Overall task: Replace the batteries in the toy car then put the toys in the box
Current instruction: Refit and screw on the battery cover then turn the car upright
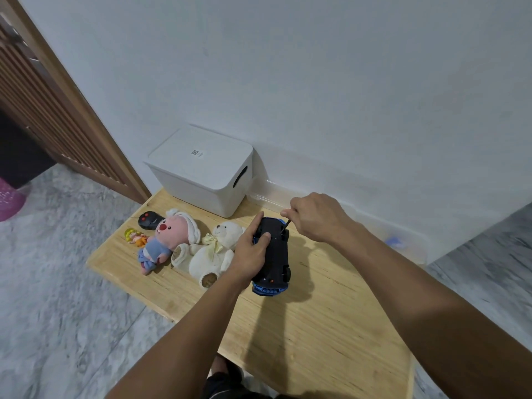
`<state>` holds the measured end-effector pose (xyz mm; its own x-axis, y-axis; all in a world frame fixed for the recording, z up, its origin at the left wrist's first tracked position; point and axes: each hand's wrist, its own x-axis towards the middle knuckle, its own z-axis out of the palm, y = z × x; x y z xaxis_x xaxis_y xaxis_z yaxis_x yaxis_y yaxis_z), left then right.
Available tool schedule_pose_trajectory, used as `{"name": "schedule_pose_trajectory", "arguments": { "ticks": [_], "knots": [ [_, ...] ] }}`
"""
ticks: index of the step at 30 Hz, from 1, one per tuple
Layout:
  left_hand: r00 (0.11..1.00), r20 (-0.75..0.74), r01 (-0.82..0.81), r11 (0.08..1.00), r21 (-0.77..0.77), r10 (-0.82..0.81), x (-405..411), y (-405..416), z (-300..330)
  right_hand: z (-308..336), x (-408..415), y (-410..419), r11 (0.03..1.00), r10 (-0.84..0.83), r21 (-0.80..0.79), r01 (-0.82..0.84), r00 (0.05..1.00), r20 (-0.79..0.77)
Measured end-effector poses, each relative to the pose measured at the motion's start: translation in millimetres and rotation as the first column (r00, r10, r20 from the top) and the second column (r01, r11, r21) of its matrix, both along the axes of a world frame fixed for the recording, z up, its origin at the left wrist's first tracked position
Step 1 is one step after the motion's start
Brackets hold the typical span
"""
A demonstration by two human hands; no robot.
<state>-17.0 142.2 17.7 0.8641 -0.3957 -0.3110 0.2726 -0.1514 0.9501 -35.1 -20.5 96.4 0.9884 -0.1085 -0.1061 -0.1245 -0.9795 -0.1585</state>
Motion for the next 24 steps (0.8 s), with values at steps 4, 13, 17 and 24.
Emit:
{"name": "schedule_pose_trajectory", "arguments": {
  "ticks": [4, 13, 17, 24],
  "knots": [
    [0.999, 0.045, 0.025, 0.999, 0.024, -0.026, -0.2, -2.1, 0.7, -2.6, -2.4, 6.2, 0.998, -0.045, -0.042, 0.044, 0.999, -0.014],
    [1.0, 0.021, 0.007, 1.0, 0.003, -0.007, -0.3, -3.5, -1.0, -18.4, -7.6, 1.4, 0.945, -0.07, 0.322, 0.049, 0.996, 0.054],
    [1.0, 0.026, 0.007, 1.0, 0.016, -0.008, 0.5, -0.4, -0.7, -14.2, -9.3, 3.4, 0.936, -0.062, 0.349, 0.054, 0.998, 0.012],
    [0.998, 0.048, 0.048, 0.998, 0.032, -0.05, -2.9, -1.4, -1.5, -3.6, -7.9, 4.9, 0.993, -0.037, 0.11, 0.043, 0.998, -0.058]
  ]
}}
